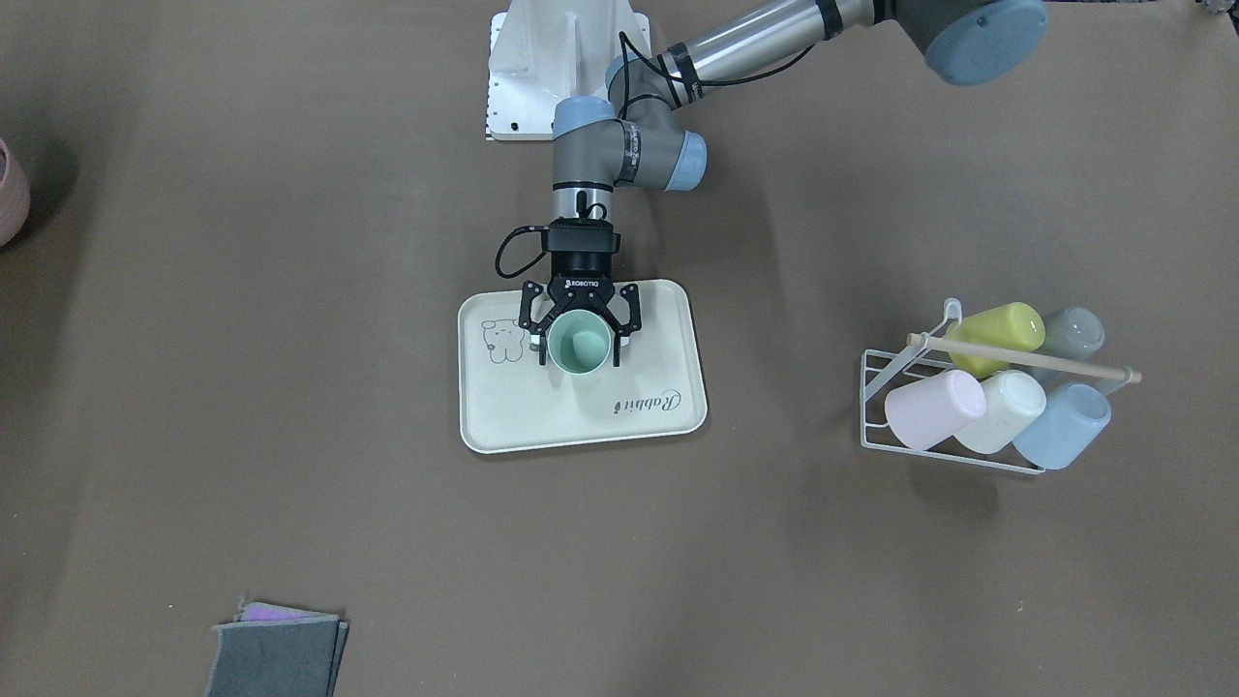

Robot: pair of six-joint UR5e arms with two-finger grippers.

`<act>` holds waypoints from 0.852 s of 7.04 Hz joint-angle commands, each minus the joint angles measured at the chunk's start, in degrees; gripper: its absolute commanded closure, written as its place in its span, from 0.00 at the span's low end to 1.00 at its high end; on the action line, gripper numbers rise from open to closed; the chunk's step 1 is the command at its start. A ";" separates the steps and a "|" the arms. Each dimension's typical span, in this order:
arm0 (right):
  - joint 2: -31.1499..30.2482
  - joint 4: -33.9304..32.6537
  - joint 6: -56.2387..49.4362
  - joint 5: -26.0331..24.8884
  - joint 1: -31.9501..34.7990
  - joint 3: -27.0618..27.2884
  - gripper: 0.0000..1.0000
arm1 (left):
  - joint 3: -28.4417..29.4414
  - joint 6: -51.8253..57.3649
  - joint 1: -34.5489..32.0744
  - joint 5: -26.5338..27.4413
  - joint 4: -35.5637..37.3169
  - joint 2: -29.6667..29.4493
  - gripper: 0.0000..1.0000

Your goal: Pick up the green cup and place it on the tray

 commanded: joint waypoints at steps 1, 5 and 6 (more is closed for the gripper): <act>0.12 0.02 -0.07 -0.08 0.00 -0.07 0.00 | -5.19 2.35 -0.17 0.03 0.14 2.02 0.02; 0.21 0.02 0.02 0.18 0.00 -0.16 0.00 | -20.82 14.29 -3.49 -8.88 0.14 7.91 0.02; 0.29 -0.07 0.02 -0.08 0.00 -0.07 0.00 | -24.95 19.37 -5.25 -15.03 0.49 8.44 0.02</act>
